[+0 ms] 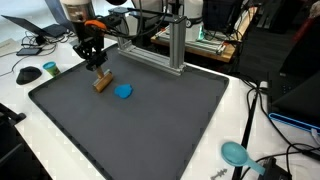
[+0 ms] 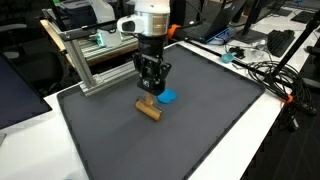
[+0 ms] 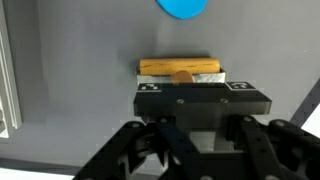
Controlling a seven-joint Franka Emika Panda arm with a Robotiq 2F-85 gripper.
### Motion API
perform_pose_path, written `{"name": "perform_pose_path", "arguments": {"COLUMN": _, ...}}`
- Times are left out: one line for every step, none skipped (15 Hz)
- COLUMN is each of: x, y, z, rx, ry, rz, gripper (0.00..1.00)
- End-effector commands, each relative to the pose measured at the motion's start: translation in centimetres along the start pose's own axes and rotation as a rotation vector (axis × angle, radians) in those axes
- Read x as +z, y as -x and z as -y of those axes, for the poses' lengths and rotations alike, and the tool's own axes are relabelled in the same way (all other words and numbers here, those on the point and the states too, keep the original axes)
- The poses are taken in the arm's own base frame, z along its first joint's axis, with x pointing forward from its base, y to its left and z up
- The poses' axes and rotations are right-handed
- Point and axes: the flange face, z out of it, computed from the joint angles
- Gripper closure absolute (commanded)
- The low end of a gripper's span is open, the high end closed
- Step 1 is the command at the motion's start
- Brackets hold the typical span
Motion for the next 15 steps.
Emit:
{"name": "perform_pose_path", "arguments": {"x": 0.3, "y": -0.7, "z": -1.7, "rx": -0.08, "ry": -0.034, "rz": 0.033, "gripper": 0.78}}
{"name": "perform_pose_path", "arguments": {"x": -0.7, "y": -0.9, "z": -2.0, "rx": -0.104, "ry": -0.057, "rz": 0.035, "gripper": 0.78}}
{"name": "perform_pose_path", "arguments": {"x": -1.9, "y": -0.7, "z": -2.5, "rx": -0.142, "ry": -0.08, "rz": 0.053, "gripper": 0.78}}
{"name": "perform_pose_path", "arguments": {"x": -2.8, "y": -0.4, "z": -2.9, "rx": -0.175, "ry": -0.104, "rz": 0.06, "gripper": 0.78}}
{"name": "perform_pose_path", "arguments": {"x": -3.7, "y": 0.1, "z": -3.3, "rx": -0.212, "ry": -0.129, "rz": 0.067, "gripper": 0.78}}
{"name": "perform_pose_path", "arguments": {"x": -4.7, "y": 0.7, "z": -3.6, "rx": -0.255, "ry": -0.155, "rz": 0.07, "gripper": 0.78}}
{"name": "perform_pose_path", "arguments": {"x": -5.9, "y": 1.6, "z": -3.8, "rx": -0.304, "ry": -0.178, "rz": 0.067, "gripper": 0.78}}
{"name": "perform_pose_path", "arguments": {"x": -7.3, "y": 2.5, "z": -4.1, "rx": -0.353, "ry": -0.195, "rz": 0.061, "gripper": 0.78}}
{"name": "perform_pose_path", "arguments": {"x": -8.5, "y": 3.3, "z": -4.3, "rx": -0.392, "ry": -0.201, "rz": 0.056, "gripper": 0.78}}
{"name": "perform_pose_path", "arguments": {"x": -9.8, "y": 4.2, "z": -4.5, "rx": -0.435, "ry": -0.206, "rz": 0.057, "gripper": 0.78}}
{"name": "perform_pose_path", "arguments": {"x": -11.1, "y": 5.0, "z": -4.7, "rx": -0.48, "ry": -0.213, "rz": 0.065, "gripper": 0.78}}
{"name": "perform_pose_path", "arguments": {"x": -12.2, "y": 6.0, "z": -5.0, "rx": -0.525, "ry": -0.219, "rz": 0.069, "gripper": 0.78}}
{"name": "perform_pose_path", "arguments": {"x": -13.2, "y": 7.0, "z": -5.3, "rx": -0.577, "ry": -0.215, "rz": 0.079, "gripper": 0.78}}
{"name": "perform_pose_path", "arguments": {"x": -14.1, "y": 7.8, "z": -5.5, "rx": -0.62, "ry": -0.205, "rz": 0.08, "gripper": 0.78}}
{"name": "perform_pose_path", "arguments": {"x": -14.8, "y": 8.6, "z": -5.9, "rx": -0.665, "ry": -0.194, "rz": 0.094, "gripper": 0.78}}
